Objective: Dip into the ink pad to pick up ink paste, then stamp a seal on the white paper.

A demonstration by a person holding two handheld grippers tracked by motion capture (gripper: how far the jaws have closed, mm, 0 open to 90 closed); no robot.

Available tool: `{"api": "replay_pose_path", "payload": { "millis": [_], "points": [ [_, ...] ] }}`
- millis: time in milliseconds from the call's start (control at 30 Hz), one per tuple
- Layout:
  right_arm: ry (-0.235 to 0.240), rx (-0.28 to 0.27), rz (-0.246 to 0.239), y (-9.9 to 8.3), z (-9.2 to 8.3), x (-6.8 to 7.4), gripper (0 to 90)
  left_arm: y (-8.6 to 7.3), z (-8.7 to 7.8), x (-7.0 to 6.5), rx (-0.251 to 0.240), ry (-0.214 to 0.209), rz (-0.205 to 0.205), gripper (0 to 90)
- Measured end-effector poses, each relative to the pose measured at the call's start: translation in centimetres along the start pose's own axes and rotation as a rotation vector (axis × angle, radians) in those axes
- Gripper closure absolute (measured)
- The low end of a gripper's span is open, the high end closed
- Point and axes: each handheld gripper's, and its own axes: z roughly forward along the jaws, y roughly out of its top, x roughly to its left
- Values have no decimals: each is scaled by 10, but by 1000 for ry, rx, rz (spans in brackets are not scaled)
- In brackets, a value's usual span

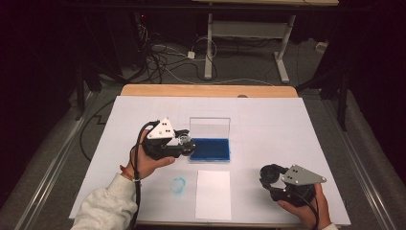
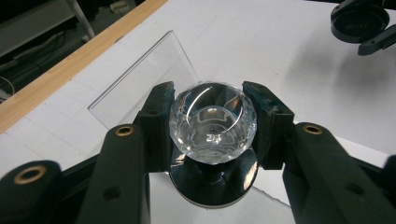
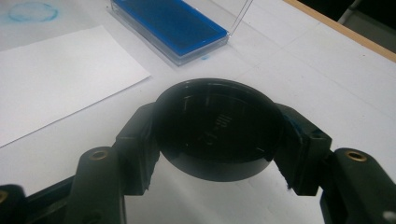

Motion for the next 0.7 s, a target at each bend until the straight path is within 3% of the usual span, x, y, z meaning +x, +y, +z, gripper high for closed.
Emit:
{"api": "replay_pose_path", "payload": {
  "millis": [700],
  "points": [
    [14,-3,-22,4,4,2,384,-13,-22,-15,2,12,11,546]
  ]
}}
